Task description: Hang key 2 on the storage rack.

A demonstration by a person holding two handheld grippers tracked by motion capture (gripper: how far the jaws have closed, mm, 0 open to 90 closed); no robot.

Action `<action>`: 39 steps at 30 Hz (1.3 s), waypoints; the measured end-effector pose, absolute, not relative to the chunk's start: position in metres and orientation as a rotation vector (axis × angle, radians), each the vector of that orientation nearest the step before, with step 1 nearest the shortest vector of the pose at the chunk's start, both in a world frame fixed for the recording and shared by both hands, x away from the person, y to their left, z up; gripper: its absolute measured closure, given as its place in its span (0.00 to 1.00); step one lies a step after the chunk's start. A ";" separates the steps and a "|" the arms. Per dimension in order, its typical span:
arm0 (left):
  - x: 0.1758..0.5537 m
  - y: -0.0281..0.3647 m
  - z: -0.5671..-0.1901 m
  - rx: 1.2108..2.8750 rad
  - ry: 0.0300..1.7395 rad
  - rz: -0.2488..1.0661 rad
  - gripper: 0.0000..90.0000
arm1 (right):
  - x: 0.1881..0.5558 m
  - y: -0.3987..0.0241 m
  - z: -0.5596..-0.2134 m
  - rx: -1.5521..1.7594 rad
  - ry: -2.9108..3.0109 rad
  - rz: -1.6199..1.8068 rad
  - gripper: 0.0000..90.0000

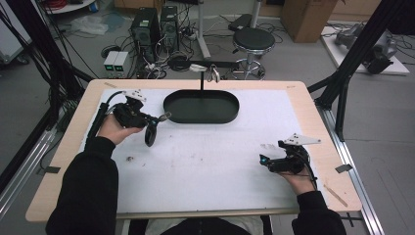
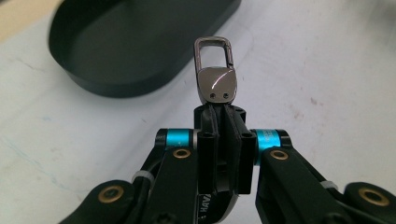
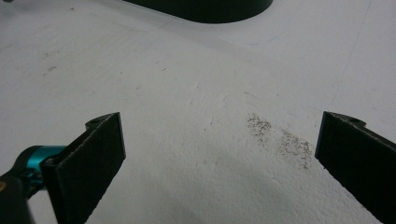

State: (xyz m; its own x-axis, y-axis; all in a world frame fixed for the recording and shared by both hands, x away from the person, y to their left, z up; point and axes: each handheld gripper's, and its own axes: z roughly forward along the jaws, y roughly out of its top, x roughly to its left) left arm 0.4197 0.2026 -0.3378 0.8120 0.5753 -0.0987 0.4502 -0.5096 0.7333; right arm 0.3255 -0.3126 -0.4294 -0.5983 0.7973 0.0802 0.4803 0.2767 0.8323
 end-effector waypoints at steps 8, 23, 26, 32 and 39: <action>0.431 0.208 -0.313 2.144 0.744 0.317 0.93 | 0.326 -0.313 -0.429 1.163 2.198 1.248 0.01; 0.457 0.203 -0.270 2.147 0.713 0.414 0.93 | 0.324 -0.313 -0.429 1.153 2.191 1.233 0.01; 0.461 0.203 -0.263 2.131 0.721 0.446 0.93 | 0.324 -0.313 -0.429 1.162 2.195 1.231 0.01; 0.471 0.202 -0.250 2.125 0.745 0.481 0.93 | 0.324 -0.313 -0.429 1.158 2.192 1.232 0.01; 0.486 0.195 -0.245 2.138 0.730 0.491 0.93 | 0.324 -0.314 -0.429 1.164 2.190 1.231 0.01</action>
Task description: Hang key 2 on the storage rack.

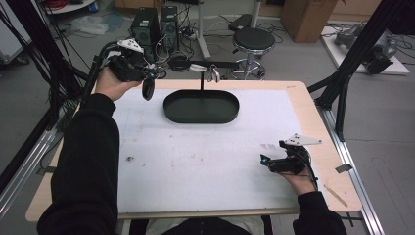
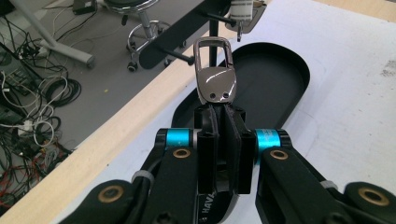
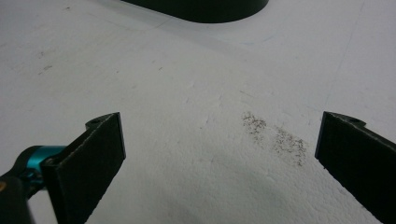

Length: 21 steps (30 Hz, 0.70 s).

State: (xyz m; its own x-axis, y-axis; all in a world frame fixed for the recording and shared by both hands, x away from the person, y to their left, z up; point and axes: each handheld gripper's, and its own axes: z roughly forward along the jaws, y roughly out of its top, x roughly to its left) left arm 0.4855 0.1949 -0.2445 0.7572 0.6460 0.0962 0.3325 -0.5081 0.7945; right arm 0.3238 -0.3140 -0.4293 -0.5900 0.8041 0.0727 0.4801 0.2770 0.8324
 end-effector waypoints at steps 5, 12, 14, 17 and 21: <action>0.499 0.186 -0.250 2.164 0.743 0.508 0.93 | 0.323 -0.315 -0.429 1.161 2.189 1.232 0.01; 0.507 0.175 -0.262 2.200 0.752 0.518 0.93 | 0.322 -0.317 -0.429 1.166 2.182 1.233 0.01; 0.508 0.171 -0.265 2.217 0.747 0.512 0.93 | 0.322 -0.317 -0.429 1.171 2.184 1.231 0.01; 0.511 0.166 -0.268 2.224 0.760 0.516 0.93 | 0.321 -0.318 -0.429 1.175 2.181 1.236 0.01; 0.516 0.165 -0.274 2.244 0.803 0.543 0.93 | 0.321 -0.319 -0.429 1.175 2.180 1.240 0.01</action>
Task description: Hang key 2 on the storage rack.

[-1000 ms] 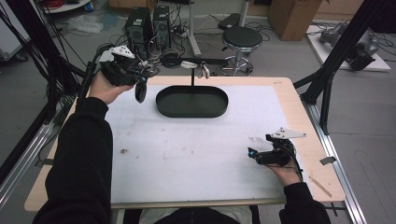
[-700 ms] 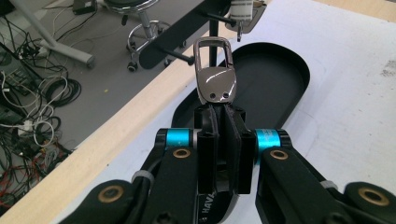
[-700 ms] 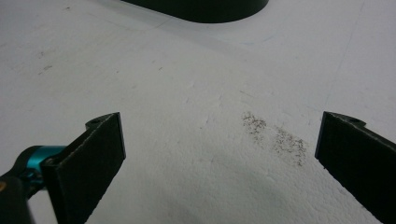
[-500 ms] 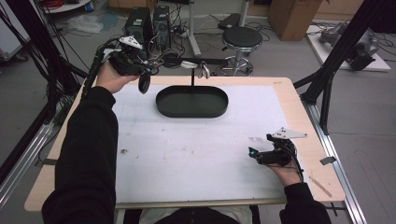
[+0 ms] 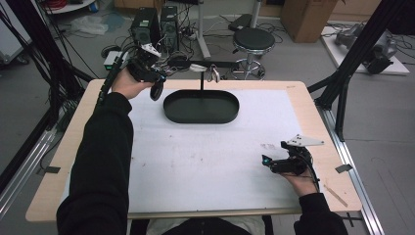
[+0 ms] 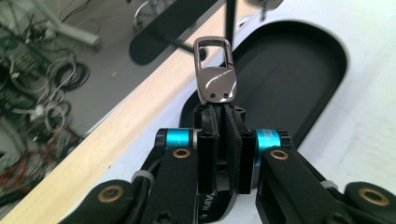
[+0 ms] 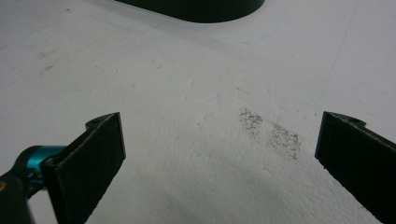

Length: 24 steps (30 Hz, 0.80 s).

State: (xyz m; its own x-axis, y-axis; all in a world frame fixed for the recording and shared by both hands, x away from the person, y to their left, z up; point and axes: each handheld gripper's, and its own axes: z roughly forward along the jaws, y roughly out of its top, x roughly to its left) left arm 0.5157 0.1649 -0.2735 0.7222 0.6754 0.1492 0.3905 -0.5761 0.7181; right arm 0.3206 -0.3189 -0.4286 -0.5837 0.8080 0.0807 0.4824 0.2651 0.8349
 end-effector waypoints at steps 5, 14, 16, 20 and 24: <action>0.518 0.163 -0.275 2.235 0.809 0.551 0.93 | 0.321 -0.320 -0.429 1.197 2.183 1.247 0.01; 0.522 0.156 -0.281 2.250 0.824 0.587 0.93 | 0.321 -0.320 -0.428 1.202 2.180 1.253 0.01; 0.524 0.156 -0.283 2.255 0.829 0.591 0.93 | 0.321 -0.320 -0.428 1.196 2.180 1.255 0.01; 0.531 0.155 -0.287 2.257 0.835 0.612 0.92 | 0.321 -0.319 -0.428 1.188 2.182 1.259 0.01; 0.536 0.156 -0.290 2.241 0.843 0.624 0.92 | 0.320 -0.320 -0.428 1.194 2.180 1.257 0.01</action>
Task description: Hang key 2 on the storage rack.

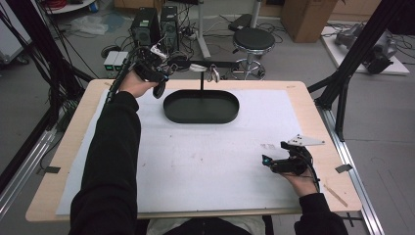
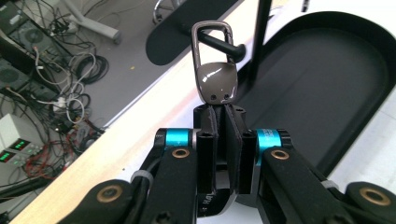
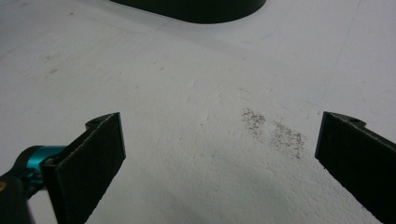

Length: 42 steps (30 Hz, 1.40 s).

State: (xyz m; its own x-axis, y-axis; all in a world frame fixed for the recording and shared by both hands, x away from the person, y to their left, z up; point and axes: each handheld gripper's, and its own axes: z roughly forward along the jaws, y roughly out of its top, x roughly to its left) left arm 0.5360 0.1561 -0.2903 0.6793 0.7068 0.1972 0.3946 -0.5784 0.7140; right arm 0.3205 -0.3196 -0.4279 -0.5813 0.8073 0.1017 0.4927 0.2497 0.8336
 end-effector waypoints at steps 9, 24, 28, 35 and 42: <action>0.548 0.163 -0.298 2.201 0.852 0.572 0.92 | 0.318 -0.321 -0.428 1.206 2.176 1.250 0.01; 0.540 0.171 -0.298 2.075 0.880 0.428 0.10 | 0.319 -0.323 -0.430 1.219 2.172 1.254 0.01; 0.534 0.173 -0.302 2.093 0.870 0.386 0.04 | 0.320 -0.323 -0.430 1.224 2.171 1.252 0.01; 0.522 0.179 -0.307 2.074 0.845 0.368 0.04 | 0.322 -0.323 -0.431 1.222 2.175 1.245 0.01; 0.509 0.185 -0.314 2.061 0.839 0.362 0.04 | 0.322 -0.322 -0.431 1.221 2.179 1.241 0.01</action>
State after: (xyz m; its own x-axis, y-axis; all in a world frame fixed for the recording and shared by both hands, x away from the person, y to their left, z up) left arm 0.5091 0.1849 -0.3137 0.7321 0.6794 -0.0492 0.4305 -0.4056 0.8063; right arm 0.3221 -0.3222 -0.4313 -0.5673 0.8164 0.1080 0.5093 0.2447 0.8250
